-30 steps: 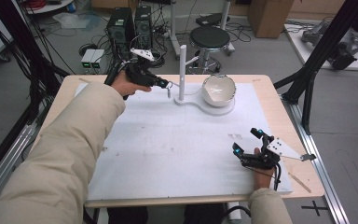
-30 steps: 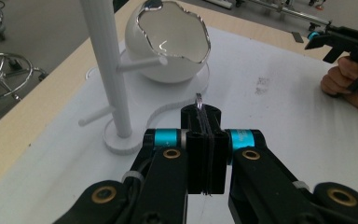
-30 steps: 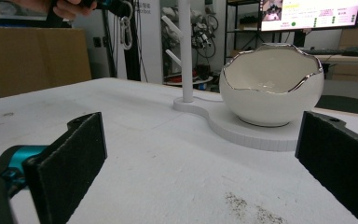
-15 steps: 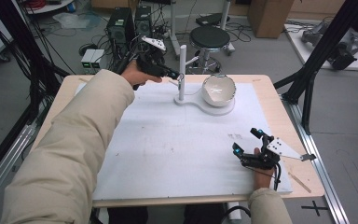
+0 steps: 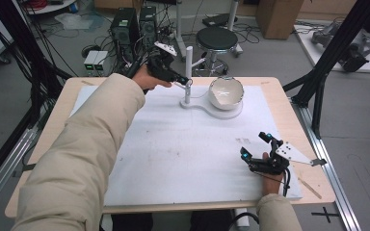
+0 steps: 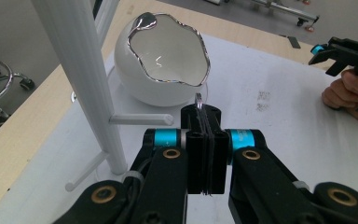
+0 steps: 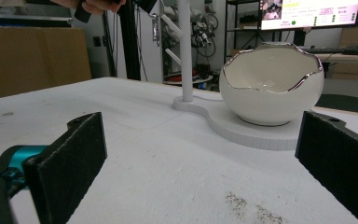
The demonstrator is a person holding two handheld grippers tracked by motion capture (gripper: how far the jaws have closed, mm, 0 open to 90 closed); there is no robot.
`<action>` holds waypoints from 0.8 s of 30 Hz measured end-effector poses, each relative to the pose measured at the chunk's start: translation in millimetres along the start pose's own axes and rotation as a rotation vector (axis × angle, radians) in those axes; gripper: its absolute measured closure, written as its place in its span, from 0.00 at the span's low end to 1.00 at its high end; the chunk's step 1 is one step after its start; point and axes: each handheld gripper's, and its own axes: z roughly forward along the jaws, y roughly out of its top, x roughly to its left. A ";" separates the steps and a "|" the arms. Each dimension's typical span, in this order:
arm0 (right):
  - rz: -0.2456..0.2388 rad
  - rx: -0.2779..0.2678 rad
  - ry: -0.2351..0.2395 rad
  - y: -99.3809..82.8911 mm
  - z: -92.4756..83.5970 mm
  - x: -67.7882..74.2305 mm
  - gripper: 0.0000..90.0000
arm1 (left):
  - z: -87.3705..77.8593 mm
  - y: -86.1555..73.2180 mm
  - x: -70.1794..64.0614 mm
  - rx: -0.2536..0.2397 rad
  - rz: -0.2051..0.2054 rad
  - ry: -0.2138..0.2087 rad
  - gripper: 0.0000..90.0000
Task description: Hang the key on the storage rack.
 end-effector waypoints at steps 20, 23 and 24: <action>0.001 0.003 0.000 0.0 -0.1 -0.2 0.01 | 5.1 -7.9 9.3 -0.013 -0.018 0.047 0.99; 0.001 0.004 0.000 0.0 -0.2 -0.1 0.01 | 5.3 -8.4 10.2 -0.010 -0.015 0.053 0.99; -0.001 0.002 0.001 0.0 -0.1 -0.2 0.01 | 5.5 -8.3 10.3 -0.009 -0.010 0.059 0.99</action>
